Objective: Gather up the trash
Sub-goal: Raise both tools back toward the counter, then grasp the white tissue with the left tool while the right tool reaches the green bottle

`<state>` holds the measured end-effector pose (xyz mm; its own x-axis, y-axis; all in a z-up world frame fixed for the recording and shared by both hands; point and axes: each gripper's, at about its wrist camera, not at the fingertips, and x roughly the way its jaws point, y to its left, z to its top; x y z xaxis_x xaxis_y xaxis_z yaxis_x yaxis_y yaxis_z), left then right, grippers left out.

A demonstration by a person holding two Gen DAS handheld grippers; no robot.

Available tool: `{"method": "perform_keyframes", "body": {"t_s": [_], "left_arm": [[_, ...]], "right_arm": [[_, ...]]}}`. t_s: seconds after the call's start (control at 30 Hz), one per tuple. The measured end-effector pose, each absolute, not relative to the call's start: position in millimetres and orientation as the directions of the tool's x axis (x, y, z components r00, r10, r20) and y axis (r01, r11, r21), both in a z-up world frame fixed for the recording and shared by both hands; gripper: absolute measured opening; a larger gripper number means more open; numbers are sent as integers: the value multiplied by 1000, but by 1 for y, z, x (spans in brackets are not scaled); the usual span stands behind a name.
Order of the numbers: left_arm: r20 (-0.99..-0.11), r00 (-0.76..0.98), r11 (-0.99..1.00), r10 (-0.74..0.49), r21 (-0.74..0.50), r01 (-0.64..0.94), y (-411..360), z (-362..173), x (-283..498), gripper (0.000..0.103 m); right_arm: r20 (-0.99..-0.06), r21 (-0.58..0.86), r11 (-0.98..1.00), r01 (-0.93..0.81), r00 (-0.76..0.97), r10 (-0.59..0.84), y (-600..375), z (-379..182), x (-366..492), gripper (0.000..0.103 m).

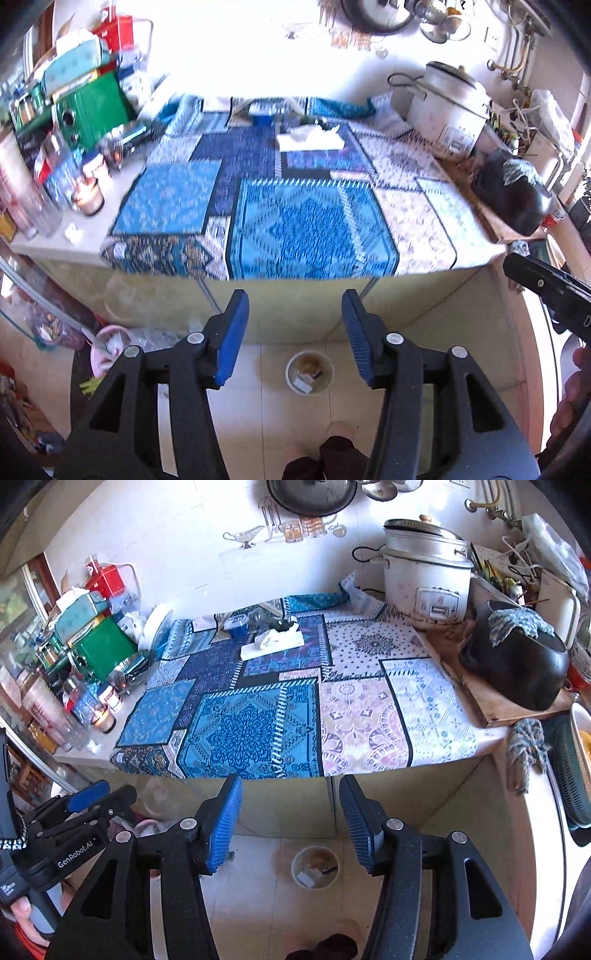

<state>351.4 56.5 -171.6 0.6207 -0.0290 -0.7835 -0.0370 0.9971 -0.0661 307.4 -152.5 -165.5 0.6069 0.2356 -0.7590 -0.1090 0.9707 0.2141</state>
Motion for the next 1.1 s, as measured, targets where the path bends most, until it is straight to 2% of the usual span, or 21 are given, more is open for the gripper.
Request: {"method": "perform_keyframes", "body": {"t_s": [0.17, 0.33, 0.53, 0.73, 0.93, 1.1], "left_arm": [[-745, 664, 996, -62, -93, -12, 47, -136, 375, 54], [-717, 697, 999, 2, -22, -25, 31, -122, 426, 56], [-726, 687, 998, 21, -24, -55, 19, -116, 502, 58], [-755, 655, 986, 22, -91, -138, 22, -135, 580, 58], [-809, 588, 972, -31, -162, -172, 35, -167, 656, 58], [-843, 537, 985, -24, -113, -134, 40, -199, 723, 58]], "right_arm": [[-725, 209, 971, -113, 649, 231, -164, -139, 326, 51], [-694, 189, 972, -138, 682, 232, -176, -123, 364, 51], [-674, 185, 965, -185, 690, 262, -194, -106, 425, 51], [-701, 145, 961, -237, 661, 269, -212, -116, 487, 51], [-746, 195, 955, -223, 599, 292, -217, -140, 535, 51], [-781, 191, 966, -173, 569, 257, -211, -158, 571, 51]]}}
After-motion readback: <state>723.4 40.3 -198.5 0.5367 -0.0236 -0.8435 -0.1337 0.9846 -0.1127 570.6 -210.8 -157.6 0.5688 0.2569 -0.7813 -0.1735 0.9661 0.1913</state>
